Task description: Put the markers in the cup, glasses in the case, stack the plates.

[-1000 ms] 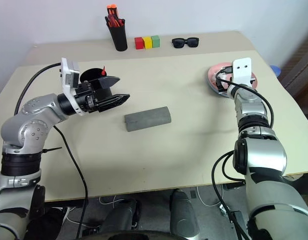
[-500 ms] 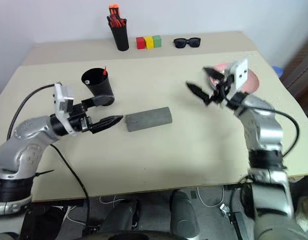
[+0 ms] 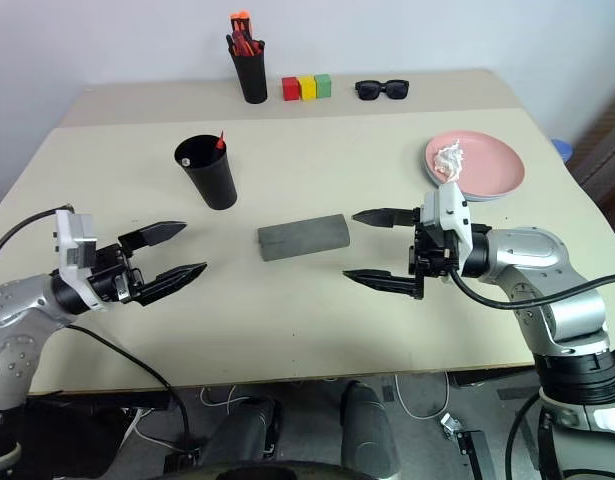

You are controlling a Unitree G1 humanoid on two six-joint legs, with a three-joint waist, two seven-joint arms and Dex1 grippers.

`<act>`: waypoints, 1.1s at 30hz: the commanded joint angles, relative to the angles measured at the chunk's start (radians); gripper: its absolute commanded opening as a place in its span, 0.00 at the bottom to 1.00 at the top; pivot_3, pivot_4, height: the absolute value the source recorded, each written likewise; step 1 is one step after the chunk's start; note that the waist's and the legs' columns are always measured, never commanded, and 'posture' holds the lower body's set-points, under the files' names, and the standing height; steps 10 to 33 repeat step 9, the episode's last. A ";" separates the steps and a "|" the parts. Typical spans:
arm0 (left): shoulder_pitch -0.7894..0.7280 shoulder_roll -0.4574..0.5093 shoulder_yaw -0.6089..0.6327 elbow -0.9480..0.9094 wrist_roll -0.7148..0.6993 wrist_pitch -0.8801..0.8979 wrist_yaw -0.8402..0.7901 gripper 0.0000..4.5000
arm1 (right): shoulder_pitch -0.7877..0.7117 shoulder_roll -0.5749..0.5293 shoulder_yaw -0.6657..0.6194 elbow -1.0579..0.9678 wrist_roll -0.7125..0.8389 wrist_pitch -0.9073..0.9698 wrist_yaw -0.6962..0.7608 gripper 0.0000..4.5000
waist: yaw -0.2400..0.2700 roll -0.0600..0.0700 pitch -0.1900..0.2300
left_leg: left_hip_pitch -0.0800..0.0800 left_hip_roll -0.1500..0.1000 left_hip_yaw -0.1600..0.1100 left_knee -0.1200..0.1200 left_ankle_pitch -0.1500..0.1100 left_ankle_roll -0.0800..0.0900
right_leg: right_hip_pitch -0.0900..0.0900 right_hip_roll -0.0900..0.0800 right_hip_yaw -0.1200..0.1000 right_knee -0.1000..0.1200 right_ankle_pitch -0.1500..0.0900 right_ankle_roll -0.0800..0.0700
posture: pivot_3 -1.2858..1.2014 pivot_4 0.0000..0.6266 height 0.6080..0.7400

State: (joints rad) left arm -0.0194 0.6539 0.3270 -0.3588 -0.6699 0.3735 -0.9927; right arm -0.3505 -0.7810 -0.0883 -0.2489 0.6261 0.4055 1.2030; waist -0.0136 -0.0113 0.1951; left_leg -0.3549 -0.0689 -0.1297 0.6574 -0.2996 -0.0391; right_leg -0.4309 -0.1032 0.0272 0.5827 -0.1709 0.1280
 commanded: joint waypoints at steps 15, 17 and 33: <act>0.031 -0.009 -0.015 0.059 0.058 -0.141 -0.043 1.00 | 0.048 -0.047 -0.057 -0.035 -0.004 -0.014 -0.001 0.99 | 0.004 0.000 0.000 | -0.001 0.000 0.000 0.001 0.000 0.001 | 0.000 0.000 0.000 -0.002 0.000 0.000 | 0.52 0.24 1.00; 0.031 -0.009 -0.015 0.059 0.058 -0.141 -0.043 1.00 | 0.048 -0.047 -0.057 -0.035 -0.004 -0.014 -0.001 0.99 | 0.004 0.000 0.000 | -0.001 0.000 0.000 0.001 0.000 0.001 | 0.000 0.000 0.000 -0.002 0.000 0.000 | 0.52 0.24 1.00; 0.031 -0.009 -0.015 0.059 0.058 -0.141 -0.043 1.00 | 0.048 -0.047 -0.057 -0.035 -0.004 -0.014 -0.001 0.99 | 0.004 0.000 0.000 | -0.001 0.000 0.000 0.001 0.000 0.001 | 0.000 0.000 0.000 -0.002 0.000 0.000 | 0.52 0.24 1.00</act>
